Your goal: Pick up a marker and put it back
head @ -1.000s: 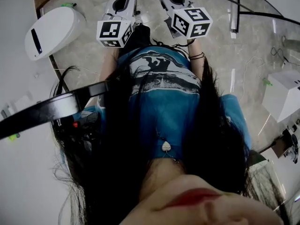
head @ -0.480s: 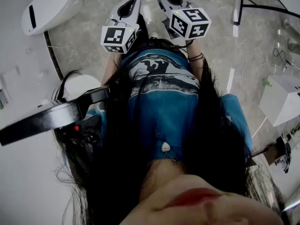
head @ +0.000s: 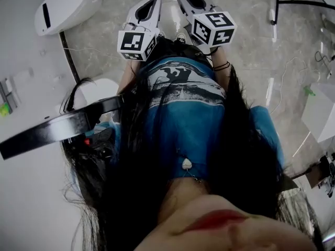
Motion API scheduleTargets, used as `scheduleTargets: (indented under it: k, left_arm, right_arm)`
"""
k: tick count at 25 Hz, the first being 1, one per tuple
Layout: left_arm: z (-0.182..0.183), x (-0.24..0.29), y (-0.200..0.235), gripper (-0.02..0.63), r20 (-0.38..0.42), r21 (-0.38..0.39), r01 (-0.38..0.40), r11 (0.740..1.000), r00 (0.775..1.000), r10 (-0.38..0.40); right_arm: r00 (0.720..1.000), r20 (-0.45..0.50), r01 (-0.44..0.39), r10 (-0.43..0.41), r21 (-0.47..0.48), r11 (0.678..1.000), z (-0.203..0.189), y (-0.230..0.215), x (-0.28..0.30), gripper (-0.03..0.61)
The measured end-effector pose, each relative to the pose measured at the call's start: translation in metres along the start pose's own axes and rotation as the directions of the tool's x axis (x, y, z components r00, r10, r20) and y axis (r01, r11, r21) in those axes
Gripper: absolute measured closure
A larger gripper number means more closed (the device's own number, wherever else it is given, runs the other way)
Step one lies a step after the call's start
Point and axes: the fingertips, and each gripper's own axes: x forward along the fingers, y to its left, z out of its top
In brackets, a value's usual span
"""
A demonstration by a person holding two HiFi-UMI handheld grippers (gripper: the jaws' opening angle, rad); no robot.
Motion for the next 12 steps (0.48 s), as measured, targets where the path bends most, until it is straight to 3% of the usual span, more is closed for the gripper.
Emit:
scheduleTargets:
  k: [5, 12]
  left_arm:
    - [0.002, -0.003, -0.006, 0.620, 0.003, 0.032, 0.038, 0.999, 0.999, -0.038]
    - [0.012, 0.003, 0.003, 0.620, 0.035, 0.035, 0.019, 0.999, 0.999, -0.021]
  right_arm:
    - [0.999, 0.024, 0.023, -0.023, 0.016, 1.000, 0.002, 0.005, -0.008, 0.566]
    - [0.998, 0.043, 0.036, -0.038, 0.043, 0.998, 0.007, 0.001, -0.013, 0.566]
